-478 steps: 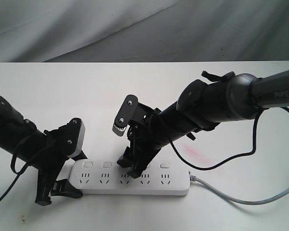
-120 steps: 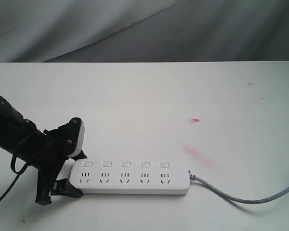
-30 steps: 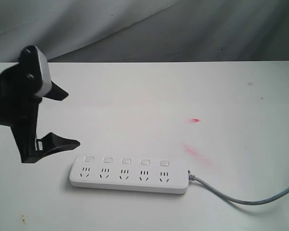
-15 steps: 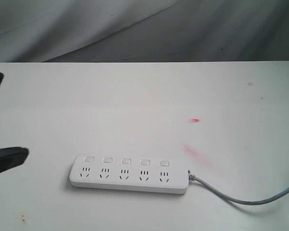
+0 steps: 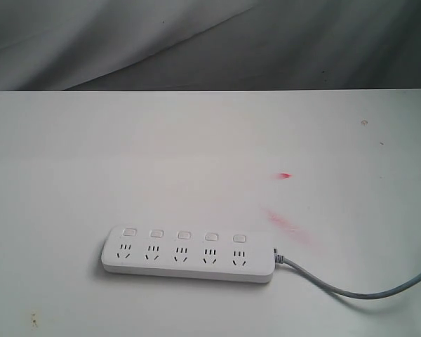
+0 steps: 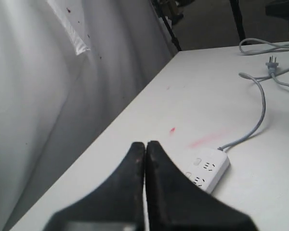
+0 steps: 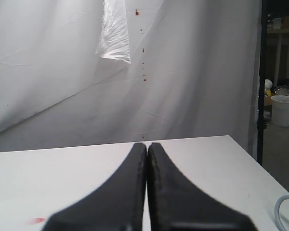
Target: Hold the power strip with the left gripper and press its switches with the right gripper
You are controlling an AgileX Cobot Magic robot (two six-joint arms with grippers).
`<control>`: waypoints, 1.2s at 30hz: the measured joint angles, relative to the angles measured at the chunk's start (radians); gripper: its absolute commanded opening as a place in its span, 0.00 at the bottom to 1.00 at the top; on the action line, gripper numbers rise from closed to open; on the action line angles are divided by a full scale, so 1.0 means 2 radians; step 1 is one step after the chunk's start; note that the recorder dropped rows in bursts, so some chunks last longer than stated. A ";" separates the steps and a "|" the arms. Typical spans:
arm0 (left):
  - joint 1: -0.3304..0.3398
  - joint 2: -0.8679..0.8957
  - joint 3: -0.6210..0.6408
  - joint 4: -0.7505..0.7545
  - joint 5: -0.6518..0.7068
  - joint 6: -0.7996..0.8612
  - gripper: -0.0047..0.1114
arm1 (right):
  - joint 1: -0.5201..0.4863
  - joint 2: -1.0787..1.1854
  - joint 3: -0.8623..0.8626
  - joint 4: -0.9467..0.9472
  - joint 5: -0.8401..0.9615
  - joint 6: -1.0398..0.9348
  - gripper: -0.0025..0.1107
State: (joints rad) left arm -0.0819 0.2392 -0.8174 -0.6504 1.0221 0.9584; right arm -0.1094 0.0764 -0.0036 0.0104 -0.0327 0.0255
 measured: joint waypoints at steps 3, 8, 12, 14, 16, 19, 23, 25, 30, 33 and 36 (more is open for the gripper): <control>0.000 -0.018 0.000 -0.004 0.000 -0.001 0.04 | 0.000 0.000 0.000 0.000 0.000 0.000 0.02; 0.000 -0.025 0.000 -0.013 0.001 -0.014 0.04 | 0.000 0.000 0.000 0.000 0.000 0.000 0.02; 0.000 -0.025 0.000 0.002 -0.005 -0.018 0.04 | 0.000 0.000 0.000 0.000 0.000 0.000 0.02; 0.000 -0.025 0.000 0.016 -0.021 -0.018 0.04 | 0.000 0.000 0.000 0.000 0.000 0.000 0.02; 0.000 -0.025 0.000 0.035 -0.047 -0.018 0.04 | 0.000 0.000 0.000 0.000 0.000 0.000 0.02; 0.000 -0.025 0.000 0.070 -0.084 -0.022 0.04 | 0.000 0.000 0.000 0.000 0.000 0.000 0.02; 0.000 -0.025 0.000 0.101 -0.130 -0.068 0.04 | 0.000 0.000 0.000 0.000 0.000 0.000 0.02; 0.000 -0.025 0.003 0.110 -0.154 -0.094 0.04 | 0.000 0.000 0.000 0.000 0.000 0.000 0.02; 0.000 -0.026 0.042 0.157 -0.222 -0.182 0.04 | 0.000 0.000 0.000 0.000 0.001 0.000 0.02; 0.000 -0.026 0.083 0.189 -0.248 -0.267 0.04 | 0.000 0.000 0.000 0.000 0.001 0.000 0.02; 0.000 -0.025 0.124 0.215 -0.270 -0.330 0.04 | 0.000 0.000 0.000 0.000 0.001 0.000 0.02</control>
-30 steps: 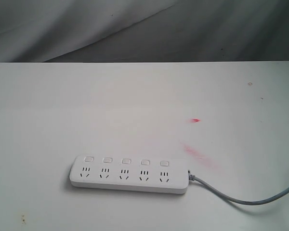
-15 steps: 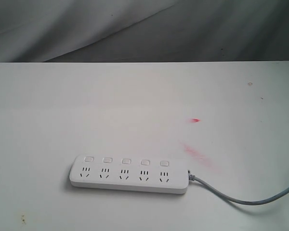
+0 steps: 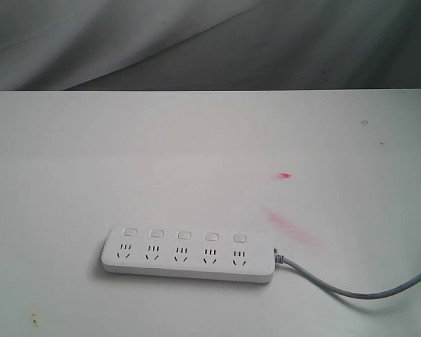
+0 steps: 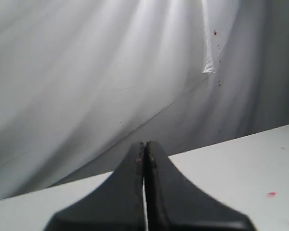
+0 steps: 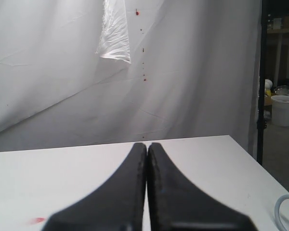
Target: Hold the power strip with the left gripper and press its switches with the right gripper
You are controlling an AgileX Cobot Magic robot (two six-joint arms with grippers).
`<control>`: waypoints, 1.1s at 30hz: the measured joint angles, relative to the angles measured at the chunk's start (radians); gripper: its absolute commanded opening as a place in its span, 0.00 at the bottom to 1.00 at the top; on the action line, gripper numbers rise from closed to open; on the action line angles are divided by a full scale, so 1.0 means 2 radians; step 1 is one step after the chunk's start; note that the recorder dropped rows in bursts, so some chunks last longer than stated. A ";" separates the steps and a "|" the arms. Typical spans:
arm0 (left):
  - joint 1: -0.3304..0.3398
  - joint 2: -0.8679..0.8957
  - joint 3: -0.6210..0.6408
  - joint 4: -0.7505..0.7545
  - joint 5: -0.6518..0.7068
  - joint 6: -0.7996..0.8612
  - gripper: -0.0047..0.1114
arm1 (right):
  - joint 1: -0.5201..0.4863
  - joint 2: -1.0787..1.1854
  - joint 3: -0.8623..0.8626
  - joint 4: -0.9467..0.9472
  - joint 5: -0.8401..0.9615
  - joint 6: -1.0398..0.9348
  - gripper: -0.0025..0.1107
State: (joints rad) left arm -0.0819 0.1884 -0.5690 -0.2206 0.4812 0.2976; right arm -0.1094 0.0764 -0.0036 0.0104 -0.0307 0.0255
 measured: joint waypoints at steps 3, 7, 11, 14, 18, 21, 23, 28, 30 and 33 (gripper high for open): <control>0.000 0.000 0.041 0.029 -0.032 -0.045 0.04 | 0.000 0.000 0.000 0.000 0.000 0.000 0.02; 0.000 -0.014 0.110 0.048 -0.089 -0.112 0.04 | 0.000 0.000 0.000 0.000 0.000 0.000 0.02; 0.000 -0.040 0.172 0.051 -0.127 -0.134 0.04 | 0.000 0.000 0.000 0.000 0.000 0.000 0.02; 0.000 -0.059 0.214 0.051 -0.136 -0.139 0.04 | 0.000 0.000 0.000 0.000 0.000 0.000 0.02; 0.000 -0.075 0.264 0.059 -0.138 -0.139 0.04 | 0.000 0.000 0.000 0.000 0.000 0.000 0.02; 0.000 -0.079 0.281 0.077 -0.133 -0.140 0.04 | 0.000 0.000 0.000 0.000 0.000 0.000 0.02; 0.000 -0.080 0.282 0.083 -0.116 -0.140 0.04 | 0.000 0.000 0.000 0.000 0.000 0.000 0.02; 0.000 -0.080 0.282 0.088 -0.081 -0.140 0.04 | 0.000 0.000 0.000 0.000 0.000 0.000 0.02; 0.000 -0.080 0.282 0.088 -0.081 -0.141 0.04 | 0.000 0.000 0.000 0.000 0.000 0.000 0.02; 0.000 -0.080 0.282 0.088 -0.081 -0.141 0.04 | 0.000 0.000 0.000 0.000 0.000 0.000 0.02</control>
